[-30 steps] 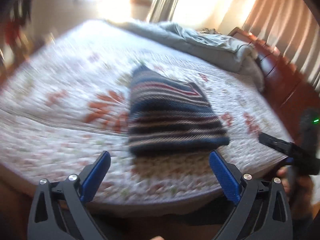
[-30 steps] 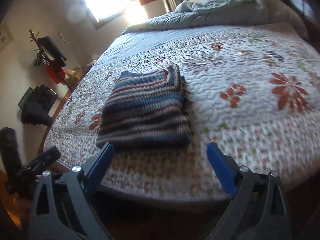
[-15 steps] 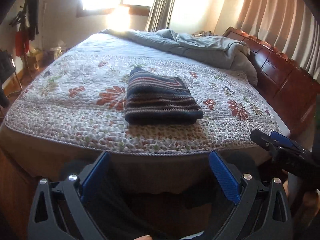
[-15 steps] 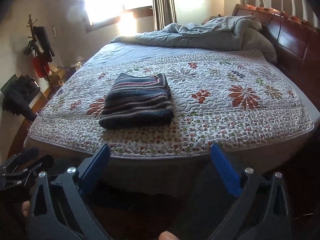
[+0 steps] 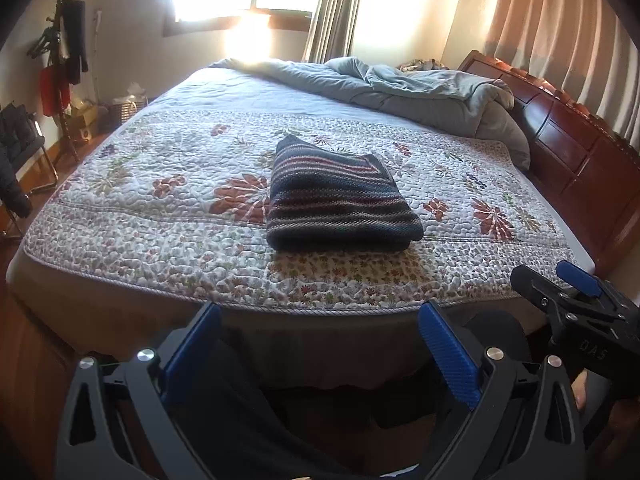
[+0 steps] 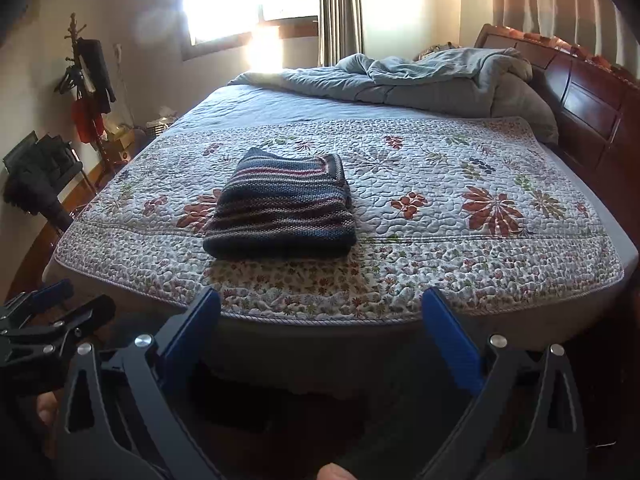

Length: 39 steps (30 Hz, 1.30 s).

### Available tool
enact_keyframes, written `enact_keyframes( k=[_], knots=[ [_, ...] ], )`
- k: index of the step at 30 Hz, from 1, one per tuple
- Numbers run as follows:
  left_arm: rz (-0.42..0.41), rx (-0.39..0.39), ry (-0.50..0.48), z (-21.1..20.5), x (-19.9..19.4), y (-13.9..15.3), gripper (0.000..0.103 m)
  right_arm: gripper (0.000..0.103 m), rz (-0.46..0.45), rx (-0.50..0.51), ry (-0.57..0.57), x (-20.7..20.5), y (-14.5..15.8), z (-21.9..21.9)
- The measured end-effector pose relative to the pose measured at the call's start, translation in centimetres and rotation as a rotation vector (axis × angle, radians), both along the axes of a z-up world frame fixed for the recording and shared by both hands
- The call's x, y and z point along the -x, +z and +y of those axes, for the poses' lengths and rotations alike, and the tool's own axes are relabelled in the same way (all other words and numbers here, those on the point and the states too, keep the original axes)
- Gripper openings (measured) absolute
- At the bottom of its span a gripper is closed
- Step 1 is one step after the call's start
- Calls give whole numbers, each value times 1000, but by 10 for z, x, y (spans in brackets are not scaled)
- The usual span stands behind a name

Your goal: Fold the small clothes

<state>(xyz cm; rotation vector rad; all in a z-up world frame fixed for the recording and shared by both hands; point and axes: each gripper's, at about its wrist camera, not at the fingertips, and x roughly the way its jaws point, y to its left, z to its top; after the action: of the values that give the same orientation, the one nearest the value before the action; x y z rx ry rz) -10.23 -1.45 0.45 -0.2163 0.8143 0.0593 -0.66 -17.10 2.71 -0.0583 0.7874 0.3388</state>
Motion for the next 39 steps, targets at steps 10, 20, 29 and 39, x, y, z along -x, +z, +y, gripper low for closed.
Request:
enact_keyframes(
  k=[10,20,29,39],
  knots=[
    [17,-19,18,3,-7,0,99,100,4,-7,11,-9,-1,1],
    [-11,-51,23,-1,-7,5,99,100,9,-3,15,-9,-5,2],
    [-15,-62,28,-2,-8,4,99,100,21,-10,6,-11,-11,-1],
    [-6,-77,53,-2,-7,6,99,100,17,-19,-7,-14,-12,-6]
  ],
)
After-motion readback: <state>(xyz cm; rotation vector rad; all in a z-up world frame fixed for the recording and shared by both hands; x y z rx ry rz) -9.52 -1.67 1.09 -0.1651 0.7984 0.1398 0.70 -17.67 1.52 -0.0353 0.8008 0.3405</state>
